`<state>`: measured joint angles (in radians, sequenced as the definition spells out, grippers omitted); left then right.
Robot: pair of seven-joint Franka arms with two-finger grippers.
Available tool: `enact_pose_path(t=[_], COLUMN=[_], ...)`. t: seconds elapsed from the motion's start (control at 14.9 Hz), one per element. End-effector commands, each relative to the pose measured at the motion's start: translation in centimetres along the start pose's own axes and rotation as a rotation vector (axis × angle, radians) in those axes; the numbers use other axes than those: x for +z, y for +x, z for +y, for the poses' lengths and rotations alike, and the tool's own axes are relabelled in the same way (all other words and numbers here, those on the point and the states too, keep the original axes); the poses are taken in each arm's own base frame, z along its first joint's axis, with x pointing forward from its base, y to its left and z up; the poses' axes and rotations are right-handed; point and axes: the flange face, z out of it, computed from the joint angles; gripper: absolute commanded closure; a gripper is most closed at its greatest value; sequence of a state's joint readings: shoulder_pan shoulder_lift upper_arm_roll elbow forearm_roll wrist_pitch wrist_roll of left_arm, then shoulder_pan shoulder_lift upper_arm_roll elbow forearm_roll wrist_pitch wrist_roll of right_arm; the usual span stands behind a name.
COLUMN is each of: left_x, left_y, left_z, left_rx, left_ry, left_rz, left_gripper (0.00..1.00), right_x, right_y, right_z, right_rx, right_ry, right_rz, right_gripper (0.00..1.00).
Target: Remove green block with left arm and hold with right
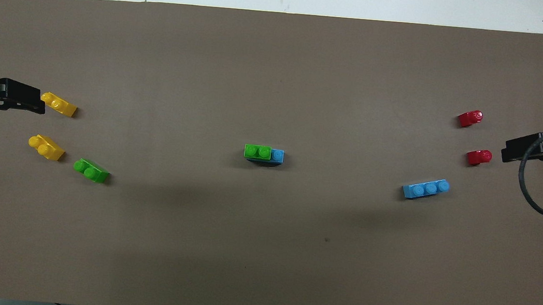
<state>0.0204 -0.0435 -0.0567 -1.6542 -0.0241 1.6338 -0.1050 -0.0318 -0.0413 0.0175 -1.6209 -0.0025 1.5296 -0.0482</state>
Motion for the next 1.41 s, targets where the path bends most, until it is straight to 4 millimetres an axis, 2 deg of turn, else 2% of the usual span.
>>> enact_pose_path(t=[0.0,0.27,0.47,0.74,1.07,1.14,1.34], left_x=[-0.7,-0.8,-0.8,-0.7,-0.1,0.0,0.8], left_y=[-0.3,-0.2,-0.2,-0.2,-0.6,-0.7,-1.6], left_z=[-0.4,-0.5,-0.4,-0.4,-0.5,-0.6,0.2], left_rx=[-0.005,-0.008,-0.011,-0.013,-0.018,-0.025,-0.199], left_ry=[0.015,0.013,0.013,0.014,0.016,0.016,0.021], left_rz=[0.014,0.027,0.026,0.020,0.009,0.006,-0.012], left_gripper=[0.00,0.00,0.00,0.00,0.00,0.00,0.00], right_x=[0.2,0.1,0.1,-0.2,-0.2,-0.2,0.4], right_y=[-1.0,-0.9,-0.8,-0.5,0.1,0.2,0.4], right_z=[0.2,-0.1,1.4,0.9,-0.5,-1.5,-3.2], right_rx=[0.016,0.017,0.037,0.055,0.454,0.512,0.829], right_ry=[-0.011,-0.013,-0.009,-0.002,0.033,0.038,0.114], right_rz=[0.004,0.011,0.022,0.045,0.081,0.081,0.034], right_gripper=[0.00,0.00,0.00,0.00,0.02,0.03,0.05])
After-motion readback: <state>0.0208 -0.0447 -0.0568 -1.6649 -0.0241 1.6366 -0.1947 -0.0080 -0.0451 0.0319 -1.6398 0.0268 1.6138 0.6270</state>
